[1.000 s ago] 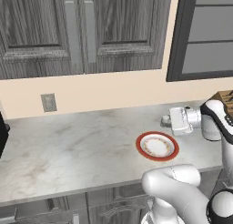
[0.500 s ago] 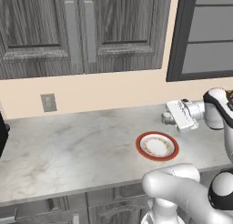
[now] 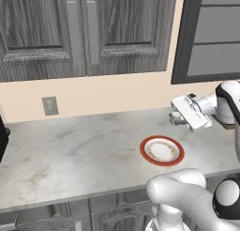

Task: Pick up the marshmallow and place it in the cup of hot chocolate on the dining counter.

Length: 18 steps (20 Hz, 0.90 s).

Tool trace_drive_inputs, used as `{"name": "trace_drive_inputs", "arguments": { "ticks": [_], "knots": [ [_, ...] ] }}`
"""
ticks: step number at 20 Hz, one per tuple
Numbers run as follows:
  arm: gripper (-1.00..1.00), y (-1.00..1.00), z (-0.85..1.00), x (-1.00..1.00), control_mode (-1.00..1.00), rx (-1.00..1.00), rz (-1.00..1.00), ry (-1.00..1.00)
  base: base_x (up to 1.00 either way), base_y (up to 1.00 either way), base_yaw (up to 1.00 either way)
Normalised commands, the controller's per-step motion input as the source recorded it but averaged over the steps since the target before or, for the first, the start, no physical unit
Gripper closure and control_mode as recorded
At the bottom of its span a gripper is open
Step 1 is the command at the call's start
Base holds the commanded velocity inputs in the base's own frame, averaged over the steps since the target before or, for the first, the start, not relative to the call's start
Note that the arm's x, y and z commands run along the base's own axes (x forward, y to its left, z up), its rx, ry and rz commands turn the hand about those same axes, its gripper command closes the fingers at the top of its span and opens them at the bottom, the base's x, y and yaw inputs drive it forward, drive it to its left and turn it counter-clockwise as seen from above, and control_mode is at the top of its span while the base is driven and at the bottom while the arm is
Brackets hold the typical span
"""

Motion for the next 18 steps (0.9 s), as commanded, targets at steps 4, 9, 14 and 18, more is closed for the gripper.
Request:
{"name": "trace_drive_inputs", "arguments": {
  "ticks": [4, 9, 14, 18],
  "knots": [
    [1.0, 0.08, 0.2, -0.47, -1.0, 0.0, 0.06, -0.05, 0.0, 0.0, 0.0],
    [1.0, 0.03, 0.21, -0.48, -1.0, 0.0, 0.05, -0.1, 0.0, 0.0, 0.0],
    [1.0, 0.0, 0.04, -0.17, 1.0, 0.0, 0.0, -0.03, -0.72, -0.29, 0.0],
    [1.0, 0.0, 0.0, 0.0, 1.0, 0.0, 0.0, 0.0, -0.48, -0.82, -0.23]
  ]
}}
